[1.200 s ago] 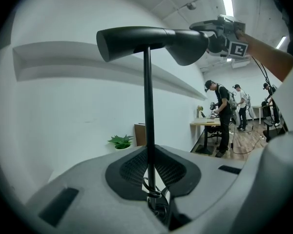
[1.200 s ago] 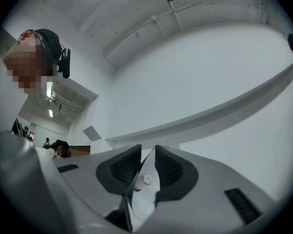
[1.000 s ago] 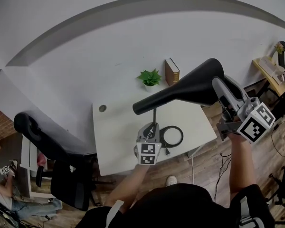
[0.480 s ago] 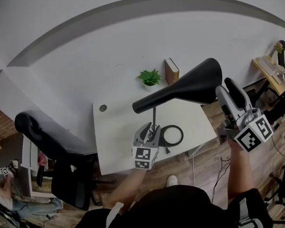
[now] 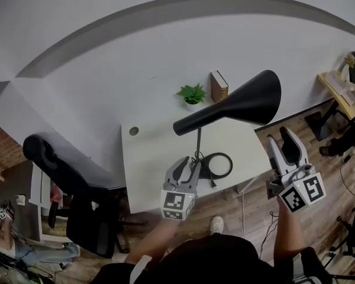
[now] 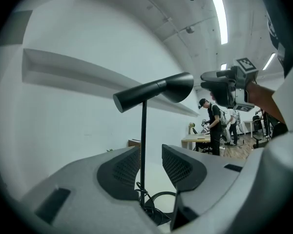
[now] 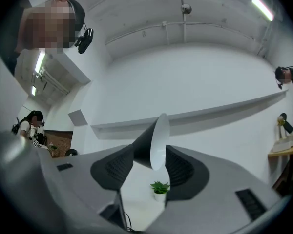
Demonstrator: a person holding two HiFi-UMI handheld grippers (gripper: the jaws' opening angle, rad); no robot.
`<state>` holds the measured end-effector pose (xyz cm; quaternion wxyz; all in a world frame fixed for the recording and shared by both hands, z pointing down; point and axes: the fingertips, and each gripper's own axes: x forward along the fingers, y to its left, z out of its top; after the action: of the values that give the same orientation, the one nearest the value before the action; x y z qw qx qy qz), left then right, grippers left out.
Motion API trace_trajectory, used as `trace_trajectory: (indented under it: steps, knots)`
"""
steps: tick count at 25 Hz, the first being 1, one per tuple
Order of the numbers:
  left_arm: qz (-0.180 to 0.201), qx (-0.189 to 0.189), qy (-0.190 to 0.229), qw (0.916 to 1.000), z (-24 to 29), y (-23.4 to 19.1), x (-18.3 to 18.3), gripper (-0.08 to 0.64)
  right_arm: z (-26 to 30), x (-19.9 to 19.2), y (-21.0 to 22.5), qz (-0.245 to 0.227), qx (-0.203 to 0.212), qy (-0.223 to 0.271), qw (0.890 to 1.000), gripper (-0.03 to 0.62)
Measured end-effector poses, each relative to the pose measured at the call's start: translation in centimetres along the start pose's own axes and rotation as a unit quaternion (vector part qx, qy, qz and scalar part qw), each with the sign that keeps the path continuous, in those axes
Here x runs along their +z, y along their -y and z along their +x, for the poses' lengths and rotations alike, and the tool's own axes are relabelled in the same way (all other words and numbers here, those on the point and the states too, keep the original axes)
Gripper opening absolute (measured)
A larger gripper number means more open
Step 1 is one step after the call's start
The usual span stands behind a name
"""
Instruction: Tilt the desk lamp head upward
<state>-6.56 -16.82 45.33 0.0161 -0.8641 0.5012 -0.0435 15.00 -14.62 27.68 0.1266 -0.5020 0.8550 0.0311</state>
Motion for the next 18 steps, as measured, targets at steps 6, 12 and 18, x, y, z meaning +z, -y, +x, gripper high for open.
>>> trace_trajectory:
  steps: [6,12,18]
  knots:
    - [-0.022,-0.013,0.007,0.9997,-2.1,0.3,0.5,0.073,-1.8,-5.8,-0.7,0.014,-0.046,-0.046,0.998,0.14]
    - [-0.035,-0.04,0.006,0.9986,-3.9,1.2,0.7,0.018,-3.4,-11.0,-2.8,0.006,-0.069,-0.098,0.993,0.005]
    - [-0.045,-0.06,-0.005,0.9972,-5.3,2.2,-0.2,0.009,-4.5,-14.0,-5.3,-0.033,-0.063,-0.15,0.986,0.0]
